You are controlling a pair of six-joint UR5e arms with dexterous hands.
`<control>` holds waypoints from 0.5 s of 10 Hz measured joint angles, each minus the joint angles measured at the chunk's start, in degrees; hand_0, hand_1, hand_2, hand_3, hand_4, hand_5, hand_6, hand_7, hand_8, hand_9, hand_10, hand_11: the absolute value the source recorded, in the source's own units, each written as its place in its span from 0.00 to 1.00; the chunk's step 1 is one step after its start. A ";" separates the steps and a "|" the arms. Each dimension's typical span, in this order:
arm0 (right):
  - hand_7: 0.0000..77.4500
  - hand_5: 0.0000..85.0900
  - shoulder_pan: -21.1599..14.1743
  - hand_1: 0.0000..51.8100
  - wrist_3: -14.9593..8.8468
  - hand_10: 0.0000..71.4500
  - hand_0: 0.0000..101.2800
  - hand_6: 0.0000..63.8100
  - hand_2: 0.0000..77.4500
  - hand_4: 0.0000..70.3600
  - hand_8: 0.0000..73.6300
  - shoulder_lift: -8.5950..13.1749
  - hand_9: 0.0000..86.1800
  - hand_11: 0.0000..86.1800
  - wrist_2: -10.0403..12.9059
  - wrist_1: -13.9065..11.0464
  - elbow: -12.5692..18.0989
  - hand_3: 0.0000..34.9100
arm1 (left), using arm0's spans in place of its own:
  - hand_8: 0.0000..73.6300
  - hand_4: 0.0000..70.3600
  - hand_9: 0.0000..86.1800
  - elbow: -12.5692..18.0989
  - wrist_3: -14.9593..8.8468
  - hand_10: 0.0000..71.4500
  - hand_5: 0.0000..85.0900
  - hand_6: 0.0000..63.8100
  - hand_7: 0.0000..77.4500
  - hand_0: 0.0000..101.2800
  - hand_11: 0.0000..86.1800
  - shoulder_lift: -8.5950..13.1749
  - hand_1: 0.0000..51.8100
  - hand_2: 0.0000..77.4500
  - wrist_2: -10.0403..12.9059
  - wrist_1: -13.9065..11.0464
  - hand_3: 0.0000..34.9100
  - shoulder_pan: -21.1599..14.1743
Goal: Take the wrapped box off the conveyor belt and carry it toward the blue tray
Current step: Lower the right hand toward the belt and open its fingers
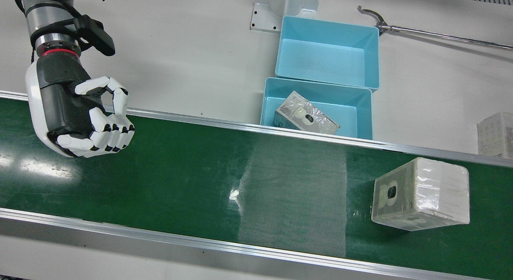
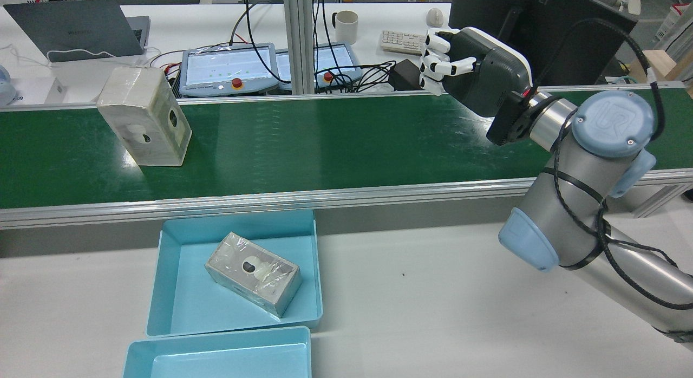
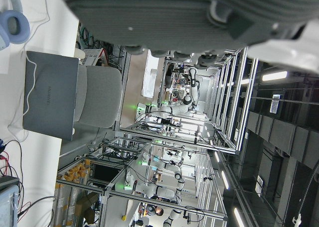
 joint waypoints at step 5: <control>0.90 0.83 -0.12 0.35 -1.70 0.95 0.51 0.98 0.77 0.79 0.93 2.08 0.81 0.81 -0.16 -0.06 0.05 0.01 | 0.00 0.00 0.00 0.00 0.00 0.01 0.01 0.00 0.01 0.00 0.00 0.00 0.00 0.01 0.00 0.00 0.00 0.00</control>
